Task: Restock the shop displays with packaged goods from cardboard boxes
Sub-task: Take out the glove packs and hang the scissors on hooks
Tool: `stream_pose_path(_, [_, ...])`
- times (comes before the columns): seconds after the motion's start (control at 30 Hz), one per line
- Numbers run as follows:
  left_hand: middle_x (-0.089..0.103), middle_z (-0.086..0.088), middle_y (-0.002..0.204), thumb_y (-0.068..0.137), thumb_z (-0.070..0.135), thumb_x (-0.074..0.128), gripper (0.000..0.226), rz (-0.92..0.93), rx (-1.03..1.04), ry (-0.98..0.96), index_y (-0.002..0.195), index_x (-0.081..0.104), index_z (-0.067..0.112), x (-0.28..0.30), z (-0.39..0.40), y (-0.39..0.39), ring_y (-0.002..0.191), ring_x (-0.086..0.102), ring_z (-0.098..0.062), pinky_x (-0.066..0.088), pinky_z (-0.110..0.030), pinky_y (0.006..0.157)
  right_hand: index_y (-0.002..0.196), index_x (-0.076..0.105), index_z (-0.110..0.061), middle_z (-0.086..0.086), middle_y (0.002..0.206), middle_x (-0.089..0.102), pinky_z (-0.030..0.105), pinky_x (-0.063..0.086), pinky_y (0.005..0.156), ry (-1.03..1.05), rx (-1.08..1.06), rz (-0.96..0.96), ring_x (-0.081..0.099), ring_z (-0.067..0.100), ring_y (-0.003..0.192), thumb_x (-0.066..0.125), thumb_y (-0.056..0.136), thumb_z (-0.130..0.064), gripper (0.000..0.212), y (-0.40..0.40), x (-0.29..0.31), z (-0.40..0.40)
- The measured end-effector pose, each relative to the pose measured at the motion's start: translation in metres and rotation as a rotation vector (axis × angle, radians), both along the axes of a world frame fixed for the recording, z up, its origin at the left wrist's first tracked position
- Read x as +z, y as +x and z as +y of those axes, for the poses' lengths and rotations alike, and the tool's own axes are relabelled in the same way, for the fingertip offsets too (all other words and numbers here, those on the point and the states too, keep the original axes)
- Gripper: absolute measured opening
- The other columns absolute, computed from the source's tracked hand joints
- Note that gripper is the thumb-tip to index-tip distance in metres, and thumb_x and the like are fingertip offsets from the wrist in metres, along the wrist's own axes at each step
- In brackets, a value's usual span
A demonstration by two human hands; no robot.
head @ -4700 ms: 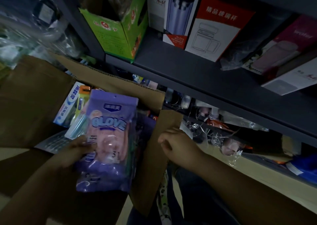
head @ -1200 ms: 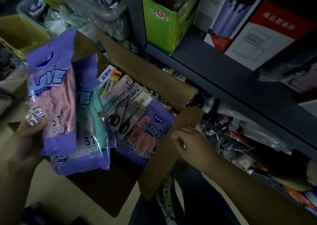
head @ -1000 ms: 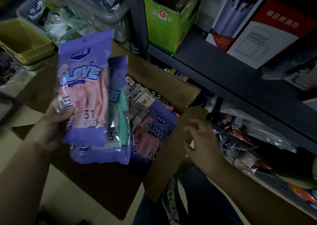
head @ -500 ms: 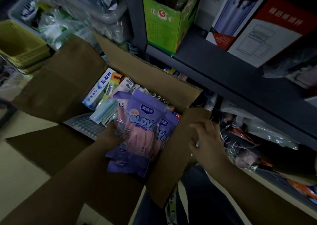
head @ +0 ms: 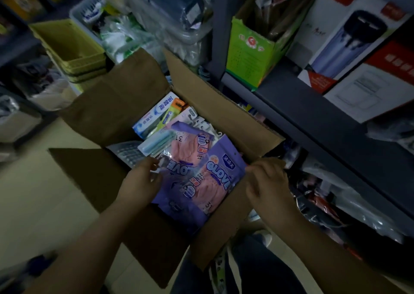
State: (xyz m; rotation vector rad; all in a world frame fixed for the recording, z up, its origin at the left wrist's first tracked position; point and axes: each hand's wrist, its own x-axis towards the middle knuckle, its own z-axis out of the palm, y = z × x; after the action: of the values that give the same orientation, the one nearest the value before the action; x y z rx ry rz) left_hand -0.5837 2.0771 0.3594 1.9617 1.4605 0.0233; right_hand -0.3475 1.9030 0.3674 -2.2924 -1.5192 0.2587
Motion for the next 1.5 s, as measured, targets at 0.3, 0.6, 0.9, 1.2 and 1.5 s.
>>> stream_pose_path(0.3, [0.062,-0.015,0.100,0.082,0.005,0.067,0.026,-0.017,0.256,0.184,0.107,0.063,0.004,0.033,-0.074,-0.049,0.091,0.061,-0.032,0.046,-0.033,0.076,0.129,0.053,-0.013,0.006,0.130,0.052,0.035,0.042,0.097,-0.339,0.294,0.189,0.049,0.024,0.118,0.056,0.093,-0.018,0.036,-0.016,0.011,0.028])
stream_pose_path(0.6, [0.051,0.005,0.103,0.092,0.017,0.057,0.023,0.015,0.585,0.241,0.115,0.058,0.015,0.046,-0.152,-0.065,0.085,0.049,-0.008,0.035,-0.017,0.061,0.110,0.060,-0.009,0.009,0.110,0.059,0.041,0.051,0.083,-0.423,0.456,0.223,0.060,0.025,0.095,0.057,0.088,-0.015,0.023,-0.022,0.011,0.020])
stream_pose_path(0.9, [0.056,0.000,0.112,0.091,0.016,0.059,0.027,-0.009,0.528,0.309,0.118,0.058,0.012,0.063,-0.147,-0.084,0.093,0.047,-0.006,0.038,-0.024,0.075,0.108,0.062,-0.010,0.003,0.091,0.061,0.027,0.048,0.076,-0.464,0.427,0.302,0.060,0.017,0.086,0.061,0.088,-0.013,0.020,-0.046,0.018,0.014])
stream_pose_path(1.2, [0.055,-0.001,0.115,0.092,0.016,0.057,0.025,-0.099,0.464,0.308,0.117,0.057,0.012,0.056,-0.042,-0.143,0.094,0.047,-0.006,0.039,-0.024,0.077,0.113,0.063,-0.008,0.010,0.105,0.068,0.023,0.041,0.083,-0.500,0.227,0.358,0.062,0.023,0.100,0.059,0.088,-0.010,0.025,-0.100,0.008,0.076])
stream_pose_path(1.5, [0.057,-0.002,0.112,0.093,0.015,0.055,0.023,-0.119,0.253,0.181,0.116,0.059,0.011,0.042,0.093,-0.251,0.091,0.051,-0.010,0.038,-0.025,0.076,0.099,0.063,-0.001,0.017,0.100,0.064,0.033,0.041,0.080,-0.531,-0.143,0.298,0.060,0.033,0.097,0.056,0.088,-0.013,0.018,-0.195,-0.022,0.140])
